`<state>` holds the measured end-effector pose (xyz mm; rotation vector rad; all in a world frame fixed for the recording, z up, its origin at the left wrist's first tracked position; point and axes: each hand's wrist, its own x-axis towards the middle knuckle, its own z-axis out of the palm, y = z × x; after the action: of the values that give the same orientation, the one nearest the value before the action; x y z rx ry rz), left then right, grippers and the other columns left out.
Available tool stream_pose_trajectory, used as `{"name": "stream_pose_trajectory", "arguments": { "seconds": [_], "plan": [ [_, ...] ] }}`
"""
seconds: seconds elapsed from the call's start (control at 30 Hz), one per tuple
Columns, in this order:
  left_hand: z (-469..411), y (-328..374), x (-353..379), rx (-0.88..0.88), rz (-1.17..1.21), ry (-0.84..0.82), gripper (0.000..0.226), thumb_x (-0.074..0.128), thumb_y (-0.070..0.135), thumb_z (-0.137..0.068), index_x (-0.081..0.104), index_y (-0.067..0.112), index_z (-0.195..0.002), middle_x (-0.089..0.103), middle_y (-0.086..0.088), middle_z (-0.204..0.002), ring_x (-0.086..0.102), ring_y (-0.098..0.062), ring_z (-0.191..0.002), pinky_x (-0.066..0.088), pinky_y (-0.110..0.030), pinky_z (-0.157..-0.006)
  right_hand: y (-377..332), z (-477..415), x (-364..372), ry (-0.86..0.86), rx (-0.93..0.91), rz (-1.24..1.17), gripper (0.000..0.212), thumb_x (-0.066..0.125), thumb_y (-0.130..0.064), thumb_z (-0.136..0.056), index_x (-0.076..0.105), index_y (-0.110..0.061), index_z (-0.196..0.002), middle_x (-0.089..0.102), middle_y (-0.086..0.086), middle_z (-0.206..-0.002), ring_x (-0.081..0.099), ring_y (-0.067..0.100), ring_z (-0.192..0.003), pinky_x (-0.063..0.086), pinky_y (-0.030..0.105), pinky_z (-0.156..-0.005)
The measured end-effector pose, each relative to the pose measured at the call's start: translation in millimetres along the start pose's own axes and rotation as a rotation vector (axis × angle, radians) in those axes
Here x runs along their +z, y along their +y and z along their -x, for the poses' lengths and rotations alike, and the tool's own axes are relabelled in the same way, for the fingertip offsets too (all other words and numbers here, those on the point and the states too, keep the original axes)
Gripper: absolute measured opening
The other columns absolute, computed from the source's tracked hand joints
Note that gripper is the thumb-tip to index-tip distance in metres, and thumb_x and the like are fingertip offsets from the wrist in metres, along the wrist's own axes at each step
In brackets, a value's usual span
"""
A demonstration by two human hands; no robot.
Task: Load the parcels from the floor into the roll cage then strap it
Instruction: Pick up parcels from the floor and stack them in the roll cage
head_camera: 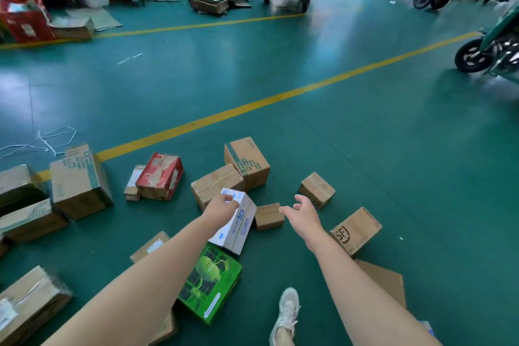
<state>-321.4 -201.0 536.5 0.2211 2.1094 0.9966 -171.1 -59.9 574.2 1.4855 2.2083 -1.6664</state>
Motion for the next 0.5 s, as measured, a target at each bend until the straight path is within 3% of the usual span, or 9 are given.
{"name": "stream_pose_trajectory", "arguments": {
  "seconds": [0.17,0.27,0.37,0.43,0.5],
  "plan": [
    [-64.7,64.4,32.8,-0.09,0.095,0.058,0.045,0.048,0.023,-0.098,0.045,0.011,-0.141,0.058,-0.013,-0.126,0.056,-0.026,-0.109,0.047,-0.035,-0.093,-40.6,-100.1,-61.0,-0.09,-0.003,0.089,0.07,0.063,-0.027,-0.093,0.028,-0.018,-0.153,0.038,0.009,-0.153,0.044,0.023,-0.134,0.038,0.035,-0.102],
    [-100.2,99.7,50.3,-0.106,0.149,0.1,0.043,0.048,0.023,-0.097,0.046,0.012,-0.139,0.058,-0.002,-0.091,0.053,-0.019,-0.077,0.046,-0.029,-0.071,-67.5,-165.4,-93.6,-0.121,-0.027,0.142,0.068,0.063,-0.027,-0.095,0.028,-0.017,-0.153,0.038,0.008,-0.153,0.044,0.023,-0.134,0.036,0.033,-0.099],
    [-134.4,125.0,59.6,-0.147,0.174,0.102,0.042,0.047,0.021,-0.098,0.045,0.011,-0.139,0.055,-0.002,-0.097,0.05,-0.015,-0.071,0.042,-0.025,-0.063,-95.1,-218.1,-108.2,-0.154,-0.041,0.222,0.065,0.059,-0.029,-0.098,0.029,-0.019,-0.154,0.04,0.002,-0.152,0.043,0.022,-0.135,0.034,0.028,-0.092],
    [-162.9,139.5,57.8,-0.171,0.191,0.123,0.032,0.047,0.02,-0.098,0.052,0.013,-0.129,0.055,-0.005,-0.098,0.048,-0.015,-0.069,0.04,-0.025,-0.062,-113.3,-254.4,-105.8,-0.197,-0.035,0.229,0.066,0.061,-0.028,-0.097,0.028,-0.019,-0.154,0.038,0.004,-0.154,0.042,0.023,-0.137,0.036,0.032,-0.1],
    [-197.0,154.7,55.6,-0.197,0.184,0.149,0.008,0.048,0.018,-0.097,0.056,0.016,-0.098,0.052,-0.006,-0.09,0.045,-0.018,-0.066,0.037,-0.027,-0.066,-129.2,-292.1,-100.9,-0.24,-0.034,0.243,0.068,0.063,-0.027,-0.095,0.028,-0.019,-0.153,0.037,0.007,-0.155,0.042,0.023,-0.137,0.036,0.034,-0.104]
  ]
}}
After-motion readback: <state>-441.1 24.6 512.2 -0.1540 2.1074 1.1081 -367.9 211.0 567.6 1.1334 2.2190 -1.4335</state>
